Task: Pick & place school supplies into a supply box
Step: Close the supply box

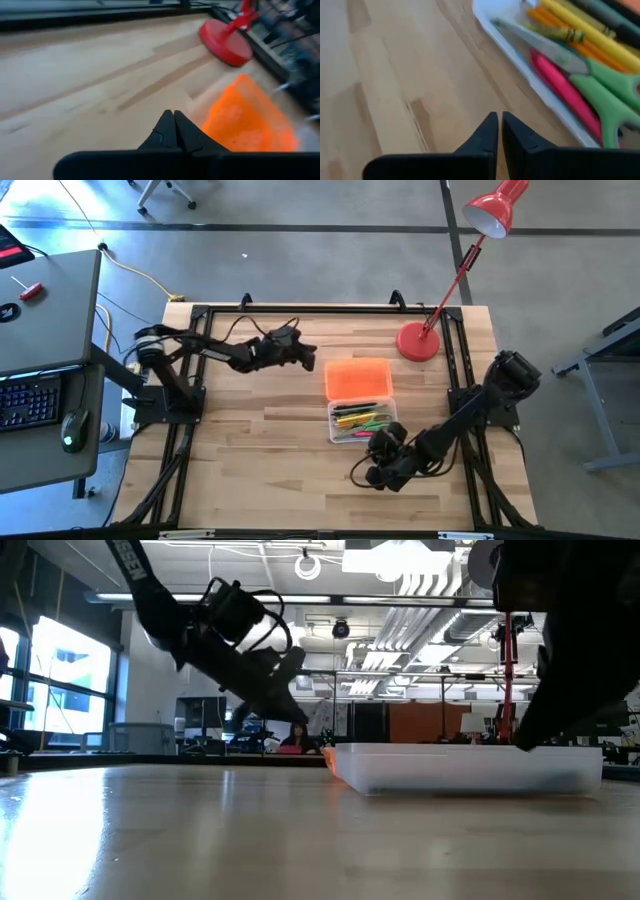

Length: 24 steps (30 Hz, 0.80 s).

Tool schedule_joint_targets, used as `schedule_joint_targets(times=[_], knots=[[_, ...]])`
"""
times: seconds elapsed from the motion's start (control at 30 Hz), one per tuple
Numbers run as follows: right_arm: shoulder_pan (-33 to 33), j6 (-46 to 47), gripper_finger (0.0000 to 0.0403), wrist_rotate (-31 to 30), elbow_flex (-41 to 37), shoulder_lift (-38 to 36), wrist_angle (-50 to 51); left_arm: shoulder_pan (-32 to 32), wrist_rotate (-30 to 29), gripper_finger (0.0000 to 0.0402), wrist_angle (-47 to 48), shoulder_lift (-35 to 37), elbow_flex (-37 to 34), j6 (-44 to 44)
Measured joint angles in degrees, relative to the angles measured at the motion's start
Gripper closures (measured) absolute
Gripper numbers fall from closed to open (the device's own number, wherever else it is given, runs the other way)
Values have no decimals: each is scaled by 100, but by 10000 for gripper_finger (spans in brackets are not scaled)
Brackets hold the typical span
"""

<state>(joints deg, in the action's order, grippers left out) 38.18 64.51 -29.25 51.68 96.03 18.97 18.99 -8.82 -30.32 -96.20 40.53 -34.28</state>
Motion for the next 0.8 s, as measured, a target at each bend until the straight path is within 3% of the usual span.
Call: schedule_joint_targets(times=[0.17, 0.4, 0.6, 0.8], knots=[[-30, 507, 400, 203, 0, 81, 319, 12, 392, 373, -443, -832, 375, -97], [-66, 748, 402, 181, 0, 81, 624, 14, 630, 391, 917, -1726, 1701, -97], [-230, 769, 402, 215, 0, 151, 932, -1, 1019, 371, 2086, -1867, 2507, 56], [-458, 767, 403, 619, 15, 451, 895, -156, 1294, 392, 2069, -1871, 2903, 351]])
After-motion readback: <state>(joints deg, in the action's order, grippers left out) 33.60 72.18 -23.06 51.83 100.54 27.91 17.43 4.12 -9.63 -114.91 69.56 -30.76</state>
